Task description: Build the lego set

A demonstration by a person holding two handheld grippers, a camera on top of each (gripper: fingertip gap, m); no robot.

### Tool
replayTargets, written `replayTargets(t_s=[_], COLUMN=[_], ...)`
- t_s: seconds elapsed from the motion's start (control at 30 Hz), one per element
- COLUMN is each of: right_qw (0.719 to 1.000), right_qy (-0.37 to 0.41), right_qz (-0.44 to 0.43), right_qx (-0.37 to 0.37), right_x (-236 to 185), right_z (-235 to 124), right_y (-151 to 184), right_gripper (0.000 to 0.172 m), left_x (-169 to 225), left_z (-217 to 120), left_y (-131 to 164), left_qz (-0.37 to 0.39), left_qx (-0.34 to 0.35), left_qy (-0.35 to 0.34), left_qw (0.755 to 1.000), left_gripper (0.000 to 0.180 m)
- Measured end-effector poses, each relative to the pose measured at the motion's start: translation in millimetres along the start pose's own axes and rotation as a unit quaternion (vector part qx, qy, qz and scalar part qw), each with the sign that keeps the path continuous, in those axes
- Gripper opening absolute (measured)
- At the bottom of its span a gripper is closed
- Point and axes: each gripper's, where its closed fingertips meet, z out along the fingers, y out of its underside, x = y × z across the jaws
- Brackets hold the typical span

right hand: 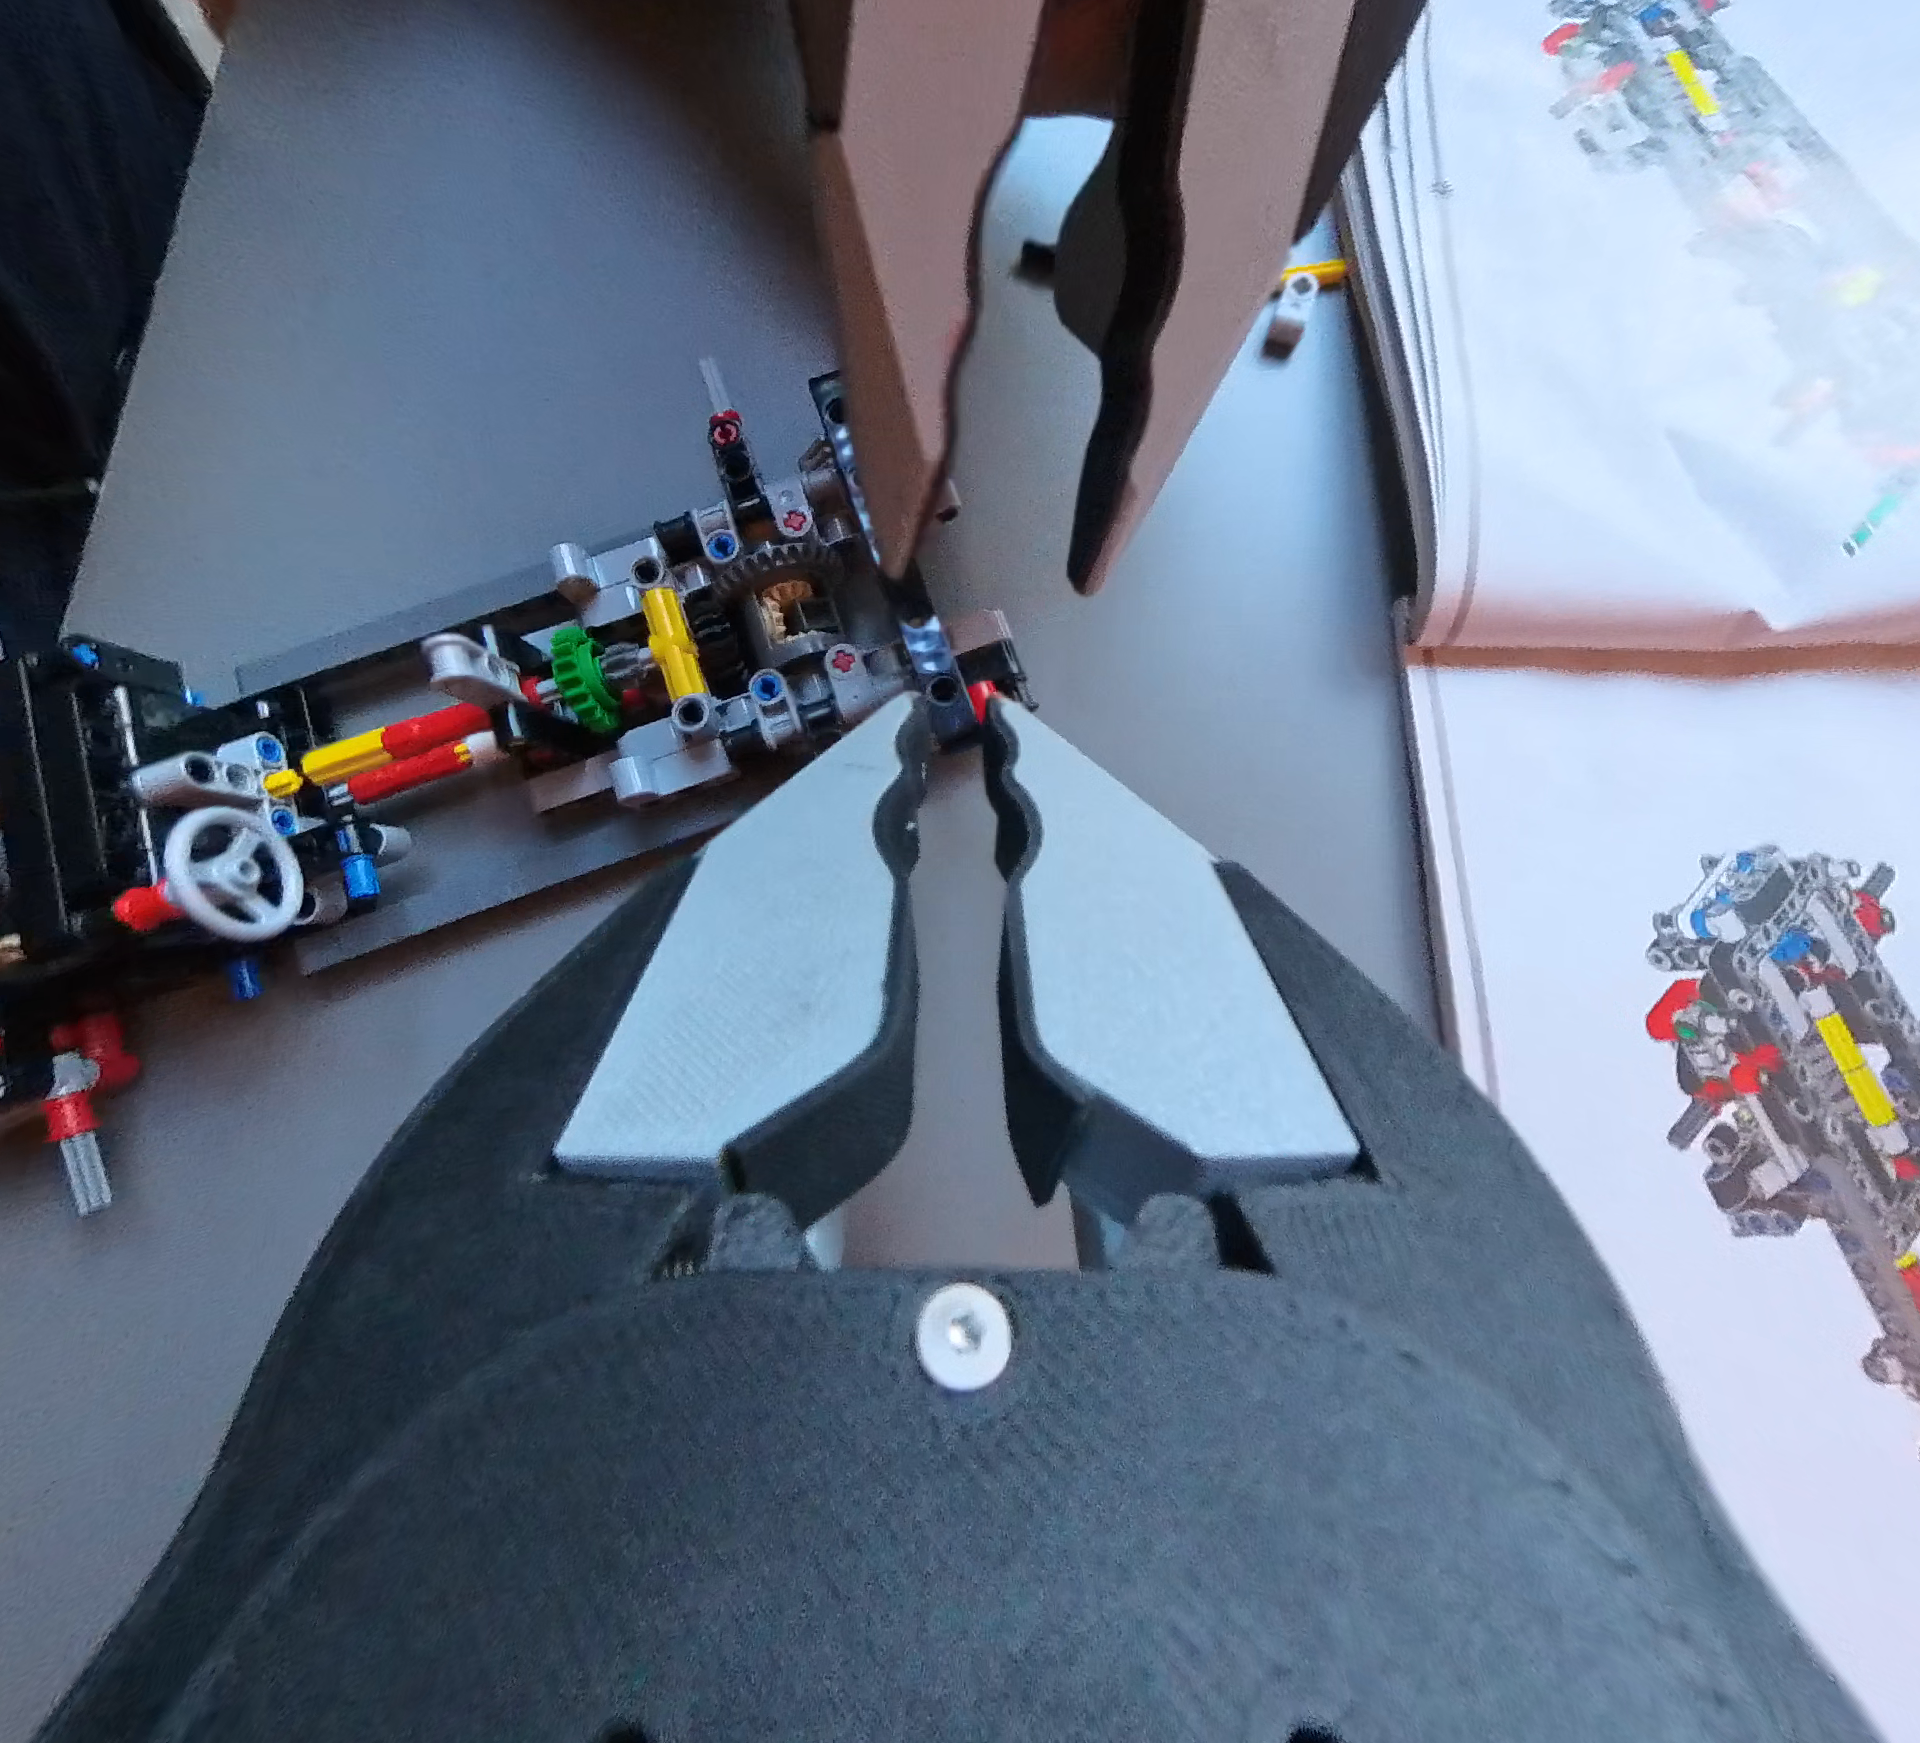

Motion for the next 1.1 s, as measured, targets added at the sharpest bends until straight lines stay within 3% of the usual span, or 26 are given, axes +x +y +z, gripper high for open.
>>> replayTargets(t_s=[0.1, 0.2, 0.23, 0.37, 0.5, 0.6, 0.8, 0.9, 1.03, 1.1], right_qw=[0.999, 0.987, 0.979, 0.958, 0.96, 0.96, 0.922, 0.892, 0.88, 0.88], right_qy=[0.025, 0.01, -0.004, -0.025, -0.02, -0.018, -0.106, -0.155, -0.149, -0.126], right_qz=[0.031, 0.115, 0.148, 0.222, 0.247, 0.258, 0.316, 0.336, 0.318, 0.305], right_qx=[0.027, 0.112, 0.138, 0.178, 0.128, 0.102, 0.2, 0.259, 0.318, 0.343], right_x=[6, 9, 8, 3, -10, -17, -21, -22, -26, -29], right_z=[-6, -27, -34, -37, -16, -5, -15, -27, -48, -59], right_y=[-2, -12, -14, -7, 12, 24, -2, -18, -39, -53], right_gripper=[0.027, 0.036, 0.036, 0.038, 0.051, 0.058, 0.056, 0.044, 0.032, 0.026], left_x=[7, 12, 11, 18, 15, 8, 14, 19, 34, 44], left_z=[-2, -2, -1, 5, 8, 6, -1, -11, -25, -36], left_y=[4, 11, 16, 24, 22, 19, 2, -15, -32, -42], left_qz=[-0.008, 0.0, 0.005, 0.035, 0.08, 0.144, 0.247, 0.297, 0.358, 0.364], left_qx=[-0.019, -0.049, -0.065, -0.092, -0.098, -0.108, -0.082, -0.046, -0.009, 0.014], left_qy=[0.012, 0.002, -0.007, -0.011, -0.04, -0.102, -0.174, -0.225, -0.304, -0.326], left_qw=[1.0, 0.999, 0.998, 0.995, 0.991, 0.978, 0.95, 0.927, 0.883, 0.872], left_gripper=[0.047, 0.054, 0.052, 0.012, 0.01, 0.007, 0.006, 0.006, 0.006, 0.006])
